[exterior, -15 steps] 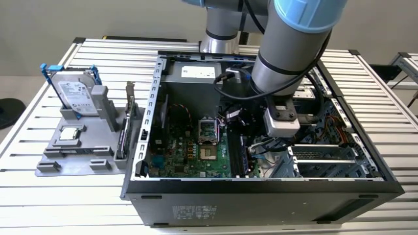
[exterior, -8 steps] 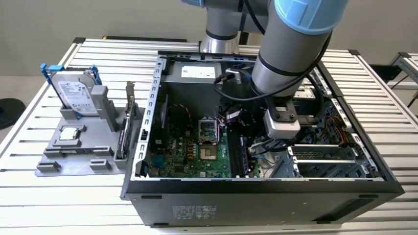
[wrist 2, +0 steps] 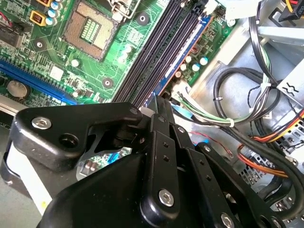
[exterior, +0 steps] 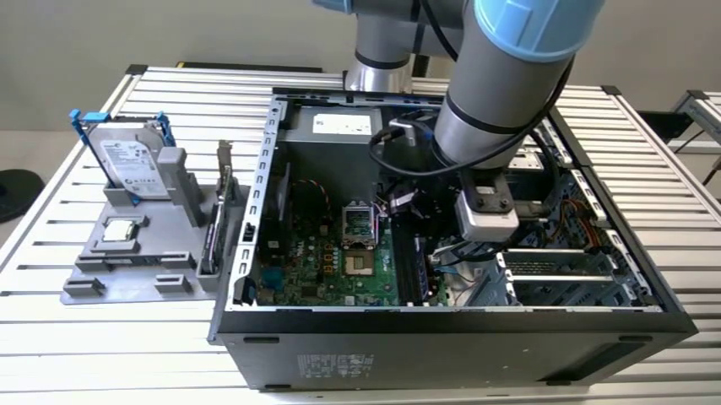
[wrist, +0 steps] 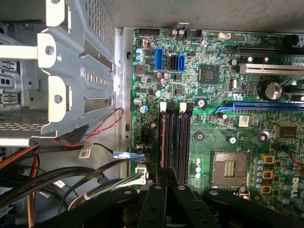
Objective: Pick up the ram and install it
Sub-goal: 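Press down the ram until it locks into place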
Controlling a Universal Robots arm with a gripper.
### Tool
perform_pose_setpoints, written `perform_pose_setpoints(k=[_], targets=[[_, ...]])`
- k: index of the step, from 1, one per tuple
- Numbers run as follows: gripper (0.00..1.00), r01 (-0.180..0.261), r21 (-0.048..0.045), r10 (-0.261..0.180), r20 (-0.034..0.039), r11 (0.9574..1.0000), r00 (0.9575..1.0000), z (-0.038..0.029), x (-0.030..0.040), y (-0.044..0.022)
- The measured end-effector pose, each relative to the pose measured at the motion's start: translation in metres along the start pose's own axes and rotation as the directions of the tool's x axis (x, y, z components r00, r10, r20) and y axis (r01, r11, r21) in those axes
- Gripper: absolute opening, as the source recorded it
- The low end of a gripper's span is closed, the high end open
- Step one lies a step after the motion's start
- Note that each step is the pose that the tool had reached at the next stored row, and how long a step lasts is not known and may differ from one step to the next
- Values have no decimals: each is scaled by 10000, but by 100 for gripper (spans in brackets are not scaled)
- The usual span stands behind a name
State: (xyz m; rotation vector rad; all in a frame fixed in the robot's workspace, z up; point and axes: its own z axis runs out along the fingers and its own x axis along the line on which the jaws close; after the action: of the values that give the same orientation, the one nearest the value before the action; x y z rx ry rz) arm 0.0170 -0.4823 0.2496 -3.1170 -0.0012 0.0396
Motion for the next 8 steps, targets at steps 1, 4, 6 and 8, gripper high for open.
perform_pose_setpoints(k=[1,4,6,8], targets=[[0,3,6,-3,0,10000,10000,0,0,3],[0,12,21,-12,0,10000,10000,0,-2,13],[0,19,32,-19,1,10000,10000,0,-2,19],[0,25,42,-25,1,10000,10000,-1,-3,26]])
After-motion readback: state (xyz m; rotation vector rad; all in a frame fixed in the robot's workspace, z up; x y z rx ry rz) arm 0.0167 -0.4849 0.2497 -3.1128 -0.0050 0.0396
